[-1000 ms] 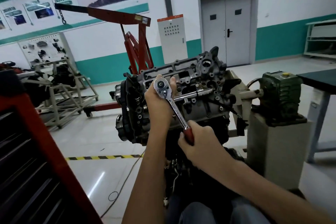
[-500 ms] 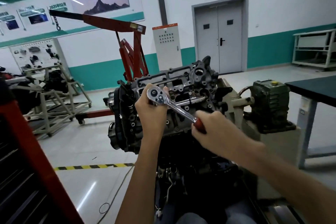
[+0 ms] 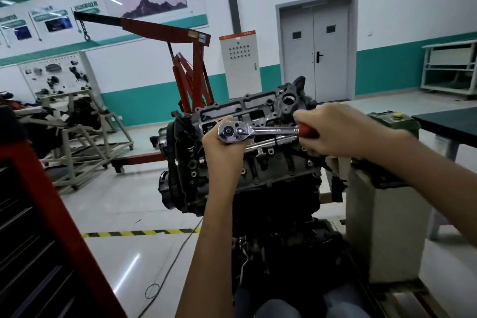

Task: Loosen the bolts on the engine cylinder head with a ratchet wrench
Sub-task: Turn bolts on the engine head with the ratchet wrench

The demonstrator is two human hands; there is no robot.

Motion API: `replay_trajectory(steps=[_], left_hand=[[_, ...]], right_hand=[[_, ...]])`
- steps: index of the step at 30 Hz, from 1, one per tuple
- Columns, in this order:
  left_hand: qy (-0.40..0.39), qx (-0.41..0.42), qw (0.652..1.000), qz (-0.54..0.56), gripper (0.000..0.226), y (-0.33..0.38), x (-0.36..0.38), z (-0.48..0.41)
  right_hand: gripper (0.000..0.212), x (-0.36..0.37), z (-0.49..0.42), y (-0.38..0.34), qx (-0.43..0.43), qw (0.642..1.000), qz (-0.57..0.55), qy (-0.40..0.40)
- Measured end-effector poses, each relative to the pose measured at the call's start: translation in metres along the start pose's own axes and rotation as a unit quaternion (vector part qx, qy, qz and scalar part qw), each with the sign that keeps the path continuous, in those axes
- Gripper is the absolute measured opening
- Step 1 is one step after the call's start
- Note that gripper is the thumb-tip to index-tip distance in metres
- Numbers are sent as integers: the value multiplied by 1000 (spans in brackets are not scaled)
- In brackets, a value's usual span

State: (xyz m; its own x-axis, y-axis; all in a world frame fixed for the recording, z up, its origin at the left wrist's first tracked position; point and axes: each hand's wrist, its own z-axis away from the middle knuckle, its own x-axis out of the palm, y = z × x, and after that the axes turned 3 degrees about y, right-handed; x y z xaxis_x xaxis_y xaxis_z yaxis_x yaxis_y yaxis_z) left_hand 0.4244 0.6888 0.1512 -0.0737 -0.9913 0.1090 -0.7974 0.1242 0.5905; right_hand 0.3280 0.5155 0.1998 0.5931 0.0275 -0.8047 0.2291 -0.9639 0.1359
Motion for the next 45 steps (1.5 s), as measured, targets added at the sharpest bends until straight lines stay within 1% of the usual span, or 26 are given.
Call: replay_trajectory(steps=[1,3,5,6,8,10,12,13,14,17,18,19,21,23,25,27,30,31,33,34,36,38,40,41,43,45], left_hand=[[-1,1,1000,3,48,0,0,1],[8,-3,1000,8,44,-1,-3,4],[25,5,1000,1,47,-3,-4,6],[38,10,999,-8,48,-4,-2,7],[72,11,997,-13,42,-6,2,9],[92,-31,995,-2,39,-8,7,11],[62,-88,993,39,33,-7,10,13],[47,-113,990,75,29,-6,10,11],[34,-107,992,64,30,-3,9,7],[4,-56,998,38,50,0,3,1],[-5,-45,998,35,52,-2,4,2],[-13,-24,1000,-7,52,-4,2,2],[-27,-4,999,-30,50,-3,0,1],[-30,-7,999,-37,48,-1,0,0],[-12,-3,1000,-24,48,-3,-1,2],[32,5,999,-37,49,-5,-1,7],[86,32,995,-41,42,-2,5,12],[98,18,995,-22,40,0,8,11],[93,-60,986,127,33,5,11,9],[90,-87,981,147,28,8,11,6],[68,-92,982,153,27,6,2,2],[32,-68,989,125,37,2,-6,1],[10,-13,1000,18,42,-2,-9,0],[4,1,1000,-9,43,-2,-11,0],[-13,2,999,-30,42,1,-12,-4],[-37,0,999,-30,40,2,-14,-5]], right_hand=[[18,-2,-4,1,-4,1000,17,15],[19,7,1,-6,28,1000,6,5],[16,30,20,-26,77,995,-57,-6],[15,43,30,-40,104,989,-104,6],[17,70,42,-75,160,963,-210,52],[20,95,46,-112,203,925,-312,71],[21,110,47,-132,221,898,-374,73],[22,111,47,-131,221,900,-367,75],[22,107,48,-122,213,912,-343,74],[21,77,46,-70,152,956,-248,25],[21,62,42,-49,121,972,-199,-4],[20,47,35,-31,90,986,-141,-21],[17,20,18,-5,43,998,-34,8],[16,8,6,4,30,998,28,47],[15,13,10,-3,57,998,3,27],[12,34,26,-25,92,993,-79,12],[18,70,44,-74,161,965,-200,58],[22,82,46,-93,182,949,-247,69],[26,99,45,-122,205,922,-318,83],[27,102,44,-128,204,918,-329,88],[23,96,43,-120,183,930,-307,80],[17,78,41,-93,139,954,-263,49],[11,52,32,-58,81,980,-182,-10],[11,38,25,-42,50,990,-131,-25],[18,14,10,-18,6,999,-36,6],[22,5,2,-11,0,999,7,40]])
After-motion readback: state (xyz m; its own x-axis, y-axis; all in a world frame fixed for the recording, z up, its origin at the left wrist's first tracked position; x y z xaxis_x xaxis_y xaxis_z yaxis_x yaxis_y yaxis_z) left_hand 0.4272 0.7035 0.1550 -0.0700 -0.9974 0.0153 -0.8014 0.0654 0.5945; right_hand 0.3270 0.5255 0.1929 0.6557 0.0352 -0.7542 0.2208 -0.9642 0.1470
